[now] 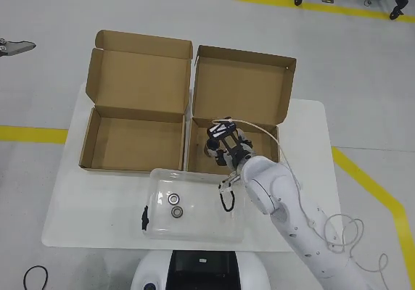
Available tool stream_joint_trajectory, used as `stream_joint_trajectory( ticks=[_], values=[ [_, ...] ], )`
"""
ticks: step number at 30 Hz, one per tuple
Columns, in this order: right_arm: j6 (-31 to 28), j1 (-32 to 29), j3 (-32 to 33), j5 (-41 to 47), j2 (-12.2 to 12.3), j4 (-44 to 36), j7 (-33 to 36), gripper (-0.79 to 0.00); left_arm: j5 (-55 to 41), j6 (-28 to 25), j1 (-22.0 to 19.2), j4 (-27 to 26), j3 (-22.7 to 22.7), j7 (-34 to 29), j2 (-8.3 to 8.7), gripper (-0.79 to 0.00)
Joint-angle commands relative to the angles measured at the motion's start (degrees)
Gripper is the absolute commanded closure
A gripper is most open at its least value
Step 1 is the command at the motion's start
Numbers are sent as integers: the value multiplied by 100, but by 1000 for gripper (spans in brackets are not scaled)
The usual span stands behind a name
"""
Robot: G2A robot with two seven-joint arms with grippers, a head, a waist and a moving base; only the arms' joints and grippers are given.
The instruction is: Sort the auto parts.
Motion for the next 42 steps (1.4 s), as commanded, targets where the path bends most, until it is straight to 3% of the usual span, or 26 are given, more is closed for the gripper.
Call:
stream_joint_trajectory(
  ticks=[1,11,21,25,29,35,40,42],
  values=[
    [-130,-50,-74,-171,2,-286,-27,-653,0,0,0,0,0,0,0,-785],
    [-1849,-6,-183,459,35,-930,-397,-653,0,0,0,0,0,0,0,-785],
    [-2656,-658,-365,445,151,-784,-753,-628,0,0,0,0,0,0,0,-785],
    [-2969,-776,-523,373,174,-608,-1027,-560,0,0,0,0,0,0,0,-785],
    [-3201,-792,-718,129,180,-293,-1349,-391,0,0,0,0,0,0,0,-785],
    [-3535,-647,-912,194,156,396,-1697,-397,0,0,0,0,0,0,0,-785],
    [-3564,-478,-998,423,110,864,-1825,-499,0,0,0,0,0,0,0,-785],
    [-3535,-409,-1062,459,87,1002,-1767,-493,0,0,0,0,0,0,0,-785]
  ],
)
